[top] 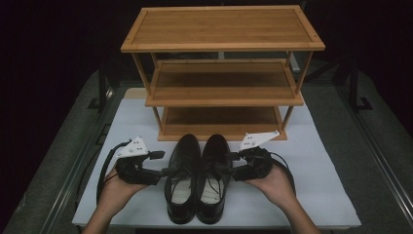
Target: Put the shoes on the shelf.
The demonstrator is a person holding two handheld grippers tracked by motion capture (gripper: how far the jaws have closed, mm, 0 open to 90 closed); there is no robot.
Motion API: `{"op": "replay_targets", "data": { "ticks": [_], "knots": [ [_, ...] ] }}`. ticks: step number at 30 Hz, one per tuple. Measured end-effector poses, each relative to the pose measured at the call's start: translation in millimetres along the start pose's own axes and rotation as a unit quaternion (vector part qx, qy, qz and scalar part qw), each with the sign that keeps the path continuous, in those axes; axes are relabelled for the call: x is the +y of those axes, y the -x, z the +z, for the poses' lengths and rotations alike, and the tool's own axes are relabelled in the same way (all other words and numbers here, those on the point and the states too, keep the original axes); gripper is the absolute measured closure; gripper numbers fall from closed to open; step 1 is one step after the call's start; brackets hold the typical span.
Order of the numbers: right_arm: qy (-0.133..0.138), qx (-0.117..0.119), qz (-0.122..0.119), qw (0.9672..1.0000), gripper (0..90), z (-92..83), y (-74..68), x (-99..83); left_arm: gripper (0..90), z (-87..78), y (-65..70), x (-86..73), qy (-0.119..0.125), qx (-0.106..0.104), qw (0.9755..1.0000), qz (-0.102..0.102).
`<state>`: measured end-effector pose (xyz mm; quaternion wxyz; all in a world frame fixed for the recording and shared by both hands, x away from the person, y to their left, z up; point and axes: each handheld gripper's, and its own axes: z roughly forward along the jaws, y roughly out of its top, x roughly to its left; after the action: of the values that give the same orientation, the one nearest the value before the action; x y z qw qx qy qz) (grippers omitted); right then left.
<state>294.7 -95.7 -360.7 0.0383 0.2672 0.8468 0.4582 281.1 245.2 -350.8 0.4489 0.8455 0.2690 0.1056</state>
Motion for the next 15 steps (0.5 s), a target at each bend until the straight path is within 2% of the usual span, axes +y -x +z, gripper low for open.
{"op": "replay_targets", "data": {
  "ticks": [9, 15],
  "knots": [
    [-0.012, 0.002, -0.002, 0.9999, 44.4, 16.3, -4.1, 0.8, 37.4, 18.7, -0.6, -3.4, -0.009, -0.011, 0.9999, -0.002],
    [-0.028, -0.004, -0.004, 0.9996, 44.8, 24.8, -5.8, -3.6, 39.5, 22.9, 0.0, -10.2, -0.033, -0.004, 0.9994, 0.007]
  ]
}}
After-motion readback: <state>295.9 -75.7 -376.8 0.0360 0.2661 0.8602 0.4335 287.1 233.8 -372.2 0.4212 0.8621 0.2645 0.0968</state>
